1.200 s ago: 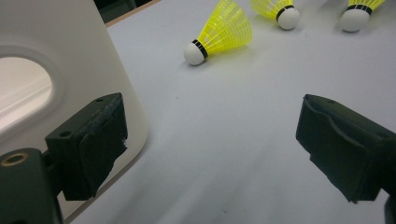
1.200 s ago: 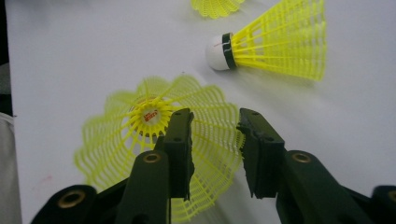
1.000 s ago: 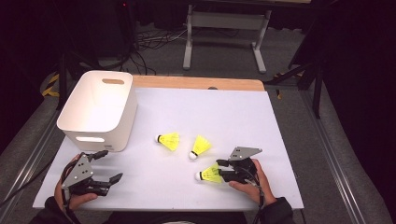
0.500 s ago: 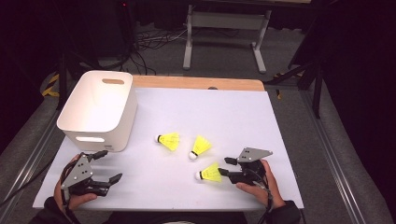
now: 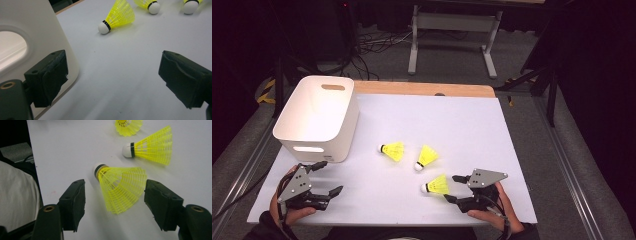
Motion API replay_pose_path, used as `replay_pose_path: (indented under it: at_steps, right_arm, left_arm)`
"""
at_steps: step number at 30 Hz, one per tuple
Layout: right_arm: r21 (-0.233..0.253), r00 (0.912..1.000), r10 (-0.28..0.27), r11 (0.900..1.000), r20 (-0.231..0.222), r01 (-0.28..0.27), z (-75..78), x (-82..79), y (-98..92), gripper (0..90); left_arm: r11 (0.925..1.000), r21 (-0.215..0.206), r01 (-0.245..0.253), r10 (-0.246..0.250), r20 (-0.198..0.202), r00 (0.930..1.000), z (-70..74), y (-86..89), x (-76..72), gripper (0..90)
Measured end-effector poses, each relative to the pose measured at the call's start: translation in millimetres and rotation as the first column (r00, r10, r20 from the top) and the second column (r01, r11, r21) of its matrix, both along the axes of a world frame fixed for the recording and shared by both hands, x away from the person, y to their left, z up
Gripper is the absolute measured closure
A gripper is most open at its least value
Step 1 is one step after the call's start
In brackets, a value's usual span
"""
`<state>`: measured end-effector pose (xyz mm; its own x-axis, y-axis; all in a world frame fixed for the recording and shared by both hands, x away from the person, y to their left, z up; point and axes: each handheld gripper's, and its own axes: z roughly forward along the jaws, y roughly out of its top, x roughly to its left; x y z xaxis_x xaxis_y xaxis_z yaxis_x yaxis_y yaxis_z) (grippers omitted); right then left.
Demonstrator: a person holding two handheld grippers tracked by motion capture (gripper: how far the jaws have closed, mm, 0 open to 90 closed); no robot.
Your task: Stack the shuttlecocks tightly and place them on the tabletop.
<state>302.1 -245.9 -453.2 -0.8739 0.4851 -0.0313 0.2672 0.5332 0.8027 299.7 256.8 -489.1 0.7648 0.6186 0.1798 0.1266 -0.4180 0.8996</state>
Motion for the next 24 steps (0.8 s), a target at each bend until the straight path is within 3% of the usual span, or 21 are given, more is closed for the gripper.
replay_pose_path:
  at_steps: [6,16,24]
  right_arm:
    - [-0.053,0.9998,0.013,0.998,-0.017,-0.014,-10.4,2.0,8.6,34.8]
    - [-0.104,0.9978,0.056,0.993,-0.036,-0.06,-20.2,1.1,18.1,60.3]
    - [-0.103,0.9975,0.065,0.992,-0.026,-0.067,-20.1,1.0,16.0,82.6]
  left_arm:
    - [1.0,0.004,0.003,-0.003,0.0,1.0,-0.1,0.0,0.0,9.5]
    - [1.0,0.003,0.006,-0.006,0.0,1.0,-0.8,-1.0,-0.1,9.4]
    - [0.9999,0.007,0.009,-0.009,-0.002,1.0,-1.1,-1.5,0.4,9.4]
